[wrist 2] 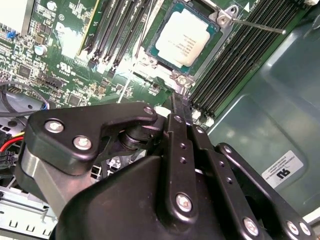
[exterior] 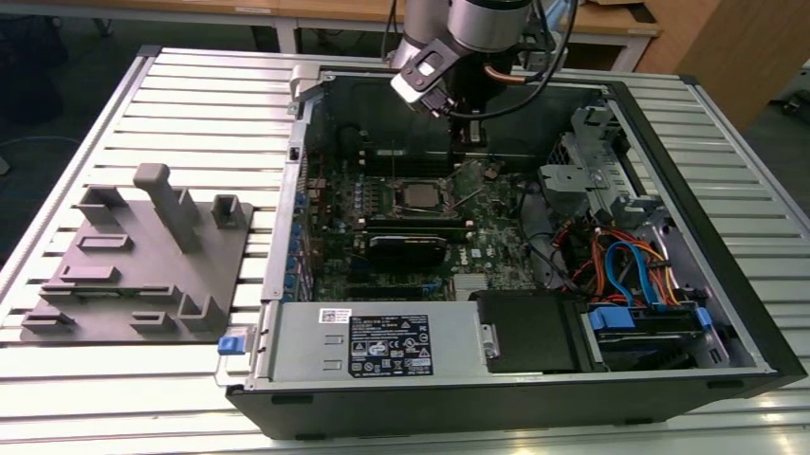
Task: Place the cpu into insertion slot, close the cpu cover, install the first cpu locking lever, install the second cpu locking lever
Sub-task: 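Close the cpu cover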
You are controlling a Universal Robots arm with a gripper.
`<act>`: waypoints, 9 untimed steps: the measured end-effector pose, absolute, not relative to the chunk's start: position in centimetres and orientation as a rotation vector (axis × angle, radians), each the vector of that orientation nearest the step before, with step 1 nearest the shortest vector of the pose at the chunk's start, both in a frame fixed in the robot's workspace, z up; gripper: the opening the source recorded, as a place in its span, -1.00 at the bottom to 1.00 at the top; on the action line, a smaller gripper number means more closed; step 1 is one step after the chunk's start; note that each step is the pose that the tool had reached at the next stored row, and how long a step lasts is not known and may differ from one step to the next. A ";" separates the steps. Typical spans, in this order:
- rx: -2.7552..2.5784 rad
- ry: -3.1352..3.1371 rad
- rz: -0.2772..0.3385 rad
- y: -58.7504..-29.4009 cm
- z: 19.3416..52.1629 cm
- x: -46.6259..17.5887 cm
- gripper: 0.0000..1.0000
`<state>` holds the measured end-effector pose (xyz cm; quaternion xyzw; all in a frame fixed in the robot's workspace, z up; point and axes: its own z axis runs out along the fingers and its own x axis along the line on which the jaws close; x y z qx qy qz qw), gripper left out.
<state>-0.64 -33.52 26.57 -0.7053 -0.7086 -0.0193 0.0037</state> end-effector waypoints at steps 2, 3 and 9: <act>-2.211 -2.221 -0.061 -33.5 26.6 -0.5 -0.80; -2.211 -2.221 -0.061 -33.5 26.6 -0.4 -0.80; -2.211 -2.221 -0.061 -33.3 26.6 0.2 -0.80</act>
